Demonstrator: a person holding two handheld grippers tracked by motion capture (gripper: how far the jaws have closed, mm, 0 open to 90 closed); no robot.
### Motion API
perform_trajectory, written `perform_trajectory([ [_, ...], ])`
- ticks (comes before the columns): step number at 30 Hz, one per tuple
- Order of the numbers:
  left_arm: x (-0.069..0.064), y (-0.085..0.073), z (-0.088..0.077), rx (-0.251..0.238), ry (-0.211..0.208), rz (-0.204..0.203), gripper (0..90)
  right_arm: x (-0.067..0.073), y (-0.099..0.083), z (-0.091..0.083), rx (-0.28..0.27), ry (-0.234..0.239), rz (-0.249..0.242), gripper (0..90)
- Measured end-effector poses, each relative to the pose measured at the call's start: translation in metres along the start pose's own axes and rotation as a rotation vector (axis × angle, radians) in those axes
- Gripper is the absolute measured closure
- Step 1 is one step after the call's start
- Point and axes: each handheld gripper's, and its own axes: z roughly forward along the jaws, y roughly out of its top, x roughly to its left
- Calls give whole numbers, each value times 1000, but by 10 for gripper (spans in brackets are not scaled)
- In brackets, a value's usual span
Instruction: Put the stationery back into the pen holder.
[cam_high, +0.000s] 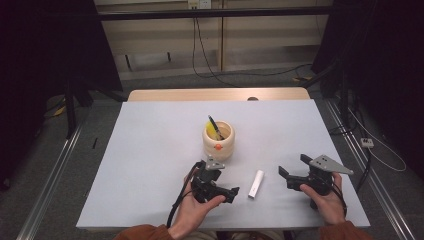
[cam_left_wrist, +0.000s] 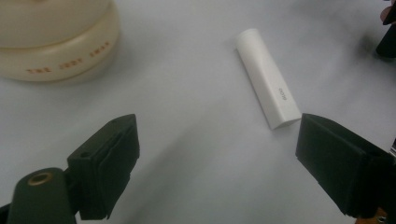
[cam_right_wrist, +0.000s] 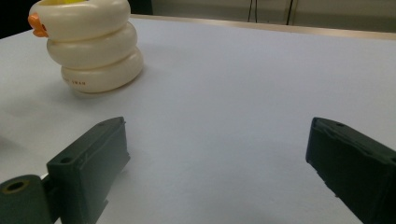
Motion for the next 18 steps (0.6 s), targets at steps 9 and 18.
perform_trajectory([
  [9, -19, 18, 21, 18, 3, 25, 150, -1, 0, -1, -1, -6, 3, 52],
  [18, -27, 22, 45, 68, 14, 6, 168, -2, 0, -1, -2, -8, 1, 52],
])
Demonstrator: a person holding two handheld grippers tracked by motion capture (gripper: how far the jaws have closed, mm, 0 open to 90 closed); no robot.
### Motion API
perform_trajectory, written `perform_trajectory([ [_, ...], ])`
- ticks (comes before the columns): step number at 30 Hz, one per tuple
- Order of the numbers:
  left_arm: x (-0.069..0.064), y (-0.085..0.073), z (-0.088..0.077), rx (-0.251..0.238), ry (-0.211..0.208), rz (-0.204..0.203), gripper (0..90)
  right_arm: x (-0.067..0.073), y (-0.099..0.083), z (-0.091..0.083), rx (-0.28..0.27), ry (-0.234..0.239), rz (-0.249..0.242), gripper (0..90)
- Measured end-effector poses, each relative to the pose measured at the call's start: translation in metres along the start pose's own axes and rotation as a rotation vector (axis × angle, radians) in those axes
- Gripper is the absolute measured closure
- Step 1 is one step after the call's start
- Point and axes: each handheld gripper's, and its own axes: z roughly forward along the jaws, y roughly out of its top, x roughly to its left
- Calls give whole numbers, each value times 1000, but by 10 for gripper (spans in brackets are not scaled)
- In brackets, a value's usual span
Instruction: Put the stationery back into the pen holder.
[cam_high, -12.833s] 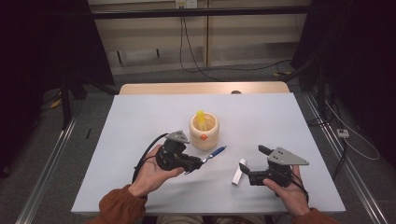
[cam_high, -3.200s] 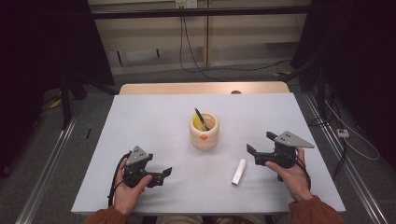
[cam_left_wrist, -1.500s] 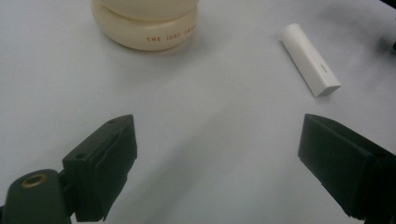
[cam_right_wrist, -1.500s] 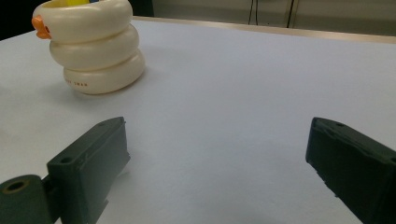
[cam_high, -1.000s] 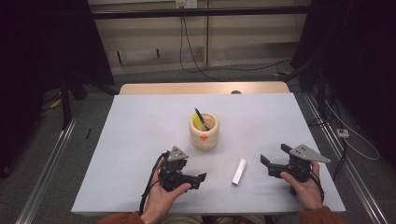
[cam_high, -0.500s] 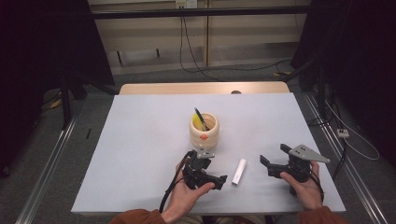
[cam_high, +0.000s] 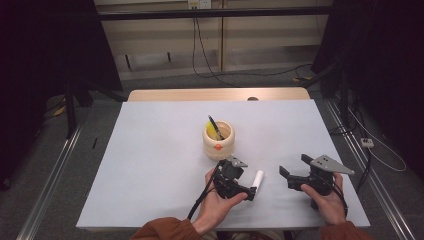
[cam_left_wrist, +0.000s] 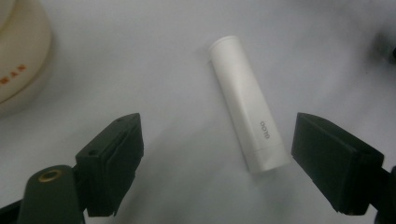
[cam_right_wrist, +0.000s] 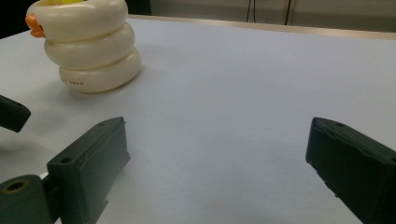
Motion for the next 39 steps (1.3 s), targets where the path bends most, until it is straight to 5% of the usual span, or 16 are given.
perform_trajectory([
  [16, -20, 5, 23, 40, 6, -19, 310, 0, 0, 1, 5, 6, -3, 53],
  [39, -24, 10, 31, 51, 19, -13, 527, 0, -1, 2, 10, 8, -3, 53],
])
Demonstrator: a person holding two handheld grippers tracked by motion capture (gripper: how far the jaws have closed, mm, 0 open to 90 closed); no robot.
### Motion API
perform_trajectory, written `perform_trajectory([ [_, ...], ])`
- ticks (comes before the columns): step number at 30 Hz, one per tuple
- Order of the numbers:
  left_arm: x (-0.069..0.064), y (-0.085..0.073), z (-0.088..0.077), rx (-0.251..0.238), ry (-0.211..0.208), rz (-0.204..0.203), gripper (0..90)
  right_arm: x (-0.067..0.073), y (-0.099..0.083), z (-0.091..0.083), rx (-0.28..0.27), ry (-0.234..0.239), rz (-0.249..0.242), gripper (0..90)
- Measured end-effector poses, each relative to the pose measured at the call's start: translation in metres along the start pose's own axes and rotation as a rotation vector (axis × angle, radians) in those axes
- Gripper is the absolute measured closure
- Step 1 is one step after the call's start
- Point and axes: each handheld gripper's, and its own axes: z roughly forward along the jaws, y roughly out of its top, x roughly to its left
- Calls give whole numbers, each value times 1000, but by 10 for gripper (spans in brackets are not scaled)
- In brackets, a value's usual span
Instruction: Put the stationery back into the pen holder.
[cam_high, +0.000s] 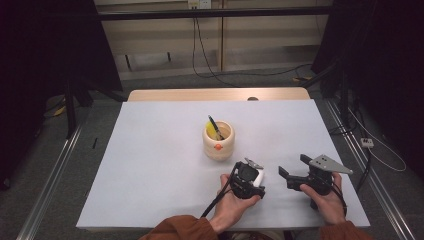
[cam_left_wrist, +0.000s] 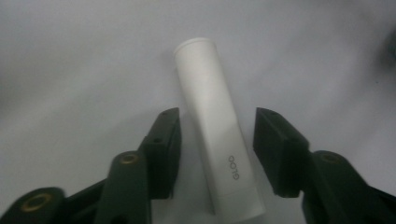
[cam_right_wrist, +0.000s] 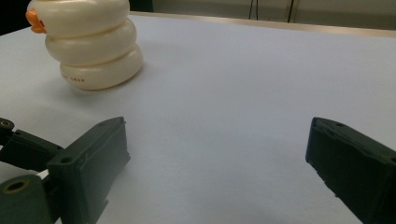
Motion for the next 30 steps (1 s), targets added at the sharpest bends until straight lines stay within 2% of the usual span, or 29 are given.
perform_trajectory([
  [1, 1, 0, 0, 0, -3, 1, 569, 0, 0, 0, 1, 0, -2, 53],
  [6, -1, -2, 1, -11, 13, 1, 593, 0, 0, 0, 1, 2, -1, 53],
  [13, 4, -1, -1, -3, -2, -13, 692, 0, 0, 1, 2, 4, -1, 53],
  [22, 5, -1, -1, 2, -16, -6, 703, 0, 0, 1, 1, 3, 1, 53],
  [25, 5, -1, -2, 1, -18, 17, 703, 0, 0, 0, 0, 3, 1, 53],
  [30, 9, 1, -2, 4, -67, 3, 704, 0, 0, 0, 0, 3, 0, 53],
])
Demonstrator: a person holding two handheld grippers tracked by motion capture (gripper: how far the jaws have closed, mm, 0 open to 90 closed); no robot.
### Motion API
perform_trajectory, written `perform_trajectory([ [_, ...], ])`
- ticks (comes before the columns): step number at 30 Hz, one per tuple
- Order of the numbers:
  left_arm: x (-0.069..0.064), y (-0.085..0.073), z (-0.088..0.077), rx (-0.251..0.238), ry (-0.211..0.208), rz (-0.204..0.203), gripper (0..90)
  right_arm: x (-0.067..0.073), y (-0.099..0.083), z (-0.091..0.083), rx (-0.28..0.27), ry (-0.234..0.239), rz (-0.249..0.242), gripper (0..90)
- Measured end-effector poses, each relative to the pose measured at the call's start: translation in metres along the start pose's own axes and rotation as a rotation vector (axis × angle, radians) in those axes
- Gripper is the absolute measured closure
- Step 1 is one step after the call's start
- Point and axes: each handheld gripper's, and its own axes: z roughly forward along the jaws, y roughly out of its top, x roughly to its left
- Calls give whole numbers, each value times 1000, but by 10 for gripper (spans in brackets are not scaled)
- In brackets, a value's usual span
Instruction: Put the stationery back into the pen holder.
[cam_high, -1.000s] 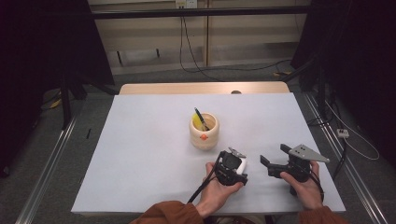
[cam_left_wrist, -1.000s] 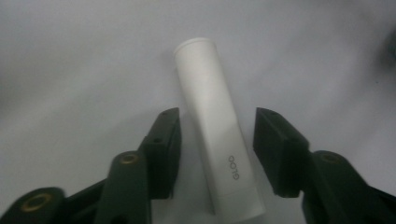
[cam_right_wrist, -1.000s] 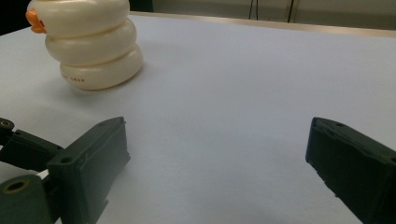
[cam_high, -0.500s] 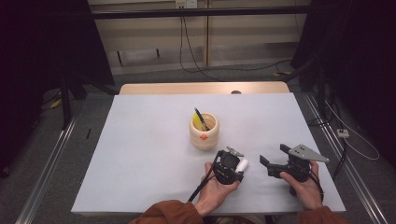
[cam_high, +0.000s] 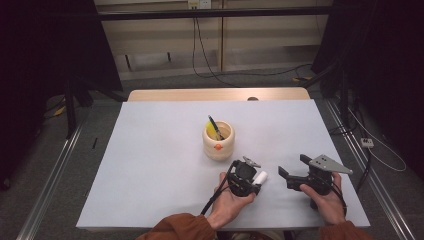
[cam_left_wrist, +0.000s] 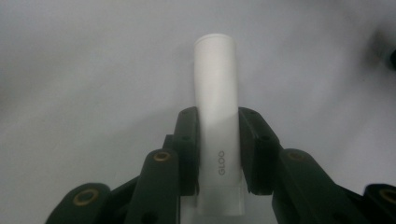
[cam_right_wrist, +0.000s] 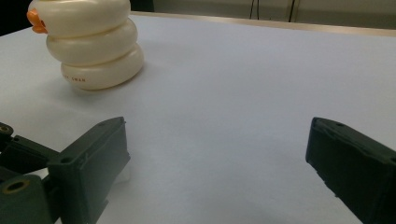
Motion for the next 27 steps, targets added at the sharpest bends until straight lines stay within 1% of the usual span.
perform_trajectory([
  [2, 2, 1, -1, 5, -3, -1, 704, 0, 0, 0, 0, 0, 1, 53],
  [6, 6, 3, -5, -3, -13, -7, 704, 0, 0, 0, 0, 0, 1, 53],
  [9, 8, 4, -7, -8, -14, 0, 704, 0, 0, 0, 0, 0, 2, 53],
  [11, 8, 3, -8, -16, -15, 14, 704, 0, 0, 0, 1, 0, 2, 53],
  [16, 9, 3, -10, -20, -26, 24, 705, 0, 0, 0, 1, 0, 1, 54],
  [19, 10, 3, -12, -33, -44, 24, 704, 0, 0, 0, 0, 0, 2, 54],
  [20, 11, 4, -13, -37, -55, 31, 705, 0, 0, 0, 1, 1, 3, 54],
  [22, 12, 4, -14, -46, -56, 28, 704, 0, 0, 0, 1, 0, 3, 54],
  [23, 13, 4, -15, -53, -68, 29, 705, 0, 0, 0, 0, 0, 3, 54],
  [24, 14, 4, -16, -50, -72, 36, 705, 0, 0, 0, 0, 1, 3, 54],
  [25, 14, 3, -17, -54, -78, 30, 705, 0, 0, 0, 0, 1, 3, 54],
  [26, 15, 3, -18, -58, -90, 35, 705, 0, 0, 0, 0, 0, 3, 54],
  [27, 16, 3, -19, -57, -88, 41, 704, 0, 0, 0, 0, 1, 4, 54],
])
